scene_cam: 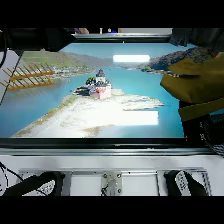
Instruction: Fold the clothes and pants, and hang the long-sleeved shirts on hangers.
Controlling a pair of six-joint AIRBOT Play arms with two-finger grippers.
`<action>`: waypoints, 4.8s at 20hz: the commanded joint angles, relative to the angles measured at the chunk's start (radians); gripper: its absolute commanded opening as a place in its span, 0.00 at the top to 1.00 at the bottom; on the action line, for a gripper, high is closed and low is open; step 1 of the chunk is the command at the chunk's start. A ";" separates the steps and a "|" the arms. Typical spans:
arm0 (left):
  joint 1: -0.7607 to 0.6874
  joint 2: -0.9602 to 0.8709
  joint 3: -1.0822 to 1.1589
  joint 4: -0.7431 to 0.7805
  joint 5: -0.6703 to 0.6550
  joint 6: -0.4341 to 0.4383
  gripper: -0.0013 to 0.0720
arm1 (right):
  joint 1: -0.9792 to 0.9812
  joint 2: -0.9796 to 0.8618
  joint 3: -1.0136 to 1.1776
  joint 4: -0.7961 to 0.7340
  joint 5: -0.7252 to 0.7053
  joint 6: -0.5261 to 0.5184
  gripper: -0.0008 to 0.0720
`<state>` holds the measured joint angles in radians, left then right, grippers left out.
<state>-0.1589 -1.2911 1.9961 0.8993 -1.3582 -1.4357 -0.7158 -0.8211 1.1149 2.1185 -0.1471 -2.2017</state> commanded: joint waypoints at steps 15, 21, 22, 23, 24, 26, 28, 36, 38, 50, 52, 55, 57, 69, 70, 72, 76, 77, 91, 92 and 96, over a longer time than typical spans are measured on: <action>-0.053 -0.025 0.000 -0.002 -0.039 0.000 0.96 | -0.039 -0.016 0.003 -0.016 0.365 -0.080 0.97; -0.053 -0.025 0.000 -0.001 -0.057 0.000 0.96 | -0.039 -0.010 0.003 -0.013 0.365 -0.079 0.97; -0.053 -0.026 0.000 -0.001 -0.057 0.000 0.96 | -0.039 -0.010 0.003 -0.013 0.364 -0.079 0.97; -0.053 -0.026 0.000 -0.001 -0.057 0.000 0.96 | -0.039 -0.010 0.003 -0.013 0.364 -0.079 0.97; -0.053 -0.026 0.000 -0.001 -0.057 0.000 0.96 | -0.039 -0.010 0.003 -0.013 0.364 -0.079 0.97; -0.053 -0.025 0.000 -0.001 -0.057 -0.001 0.96 | -0.039 -0.010 0.003 -0.013 0.363 -0.079 0.97; -0.053 -0.026 0.000 -0.001 -0.057 -0.001 0.96 | -0.039 -0.010 0.003 -0.013 0.362 -0.079 0.97; -0.053 -0.026 0.000 -0.001 -0.094 0.000 0.96 | -0.039 -0.010 0.003 -0.013 0.362 -0.079 0.97; -0.053 -0.025 0.000 -0.001 -0.104 0.000 0.96 | -0.039 -0.010 0.003 -0.013 0.362 -0.079 0.97; -0.053 -0.025 0.000 -0.003 -0.146 -0.020 0.96 | -0.039 -0.072 0.013 -0.013 0.429 -0.079 0.97; -0.053 -0.025 0.000 -0.003 -0.146 -0.020 0.96 | -0.039 -0.098 0.043 -0.013 0.430 -0.079 0.97; -0.053 -0.025 0.000 -0.004 -0.147 -0.020 0.96 | -0.042 -0.153 0.122 -0.013 0.471 -0.079 0.97; -0.053 -0.025 0.000 -0.005 -0.148 -0.021 0.96 | -0.064 -0.200 0.182 -0.008 0.459 -0.079 0.97; -0.053 -0.025 0.000 -0.009 -0.206 -0.062 0.96 | -0.101 -0.382 0.358 0.070 0.370 -0.079 0.97; -0.053 -0.025 0.000 -0.010 -0.206 -0.064 0.96 | -0.102 -0.383 0.358 0.070 0.359 -0.080 0.97; -0.053 -0.025 0.000 -0.010 -0.206 -0.064 0.96 | -0.105 -0.383 0.358 0.071 0.360 -0.079 0.97; -0.076 -0.026 0.000 -0.008 -0.206 -0.064 0.96 | -0.131 -0.383 0.358 0.070 0.256 -0.079 0.97; -0.084 -0.026 0.000 -0.008 -0.206 -0.064 0.96 | -0.134 -0.383 0.358 0.070 0.234 -0.079 0.97; -0.107 -0.025 0.000 -0.008 -0.213 -0.064 0.96 | -0.065 -0.195 0.358 0.070 0.250 -0.079 0.09; -0.107 -0.025 0.000 -0.008 -0.213 -0.064 0.96 | -0.034 -0.161 0.358 0.070 0.248 -0.079 0.09; -0.107 -0.025 0.000 -0.008 -0.214 -0.064 0.96 | 0.134 -0.046 0.357 0.070 0.139 -0.079 0.09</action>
<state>-0.2657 -1.3159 1.9961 0.8909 -1.5715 -1.4998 -0.6834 -0.9417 1.4727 2.1880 0.0765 -2.2814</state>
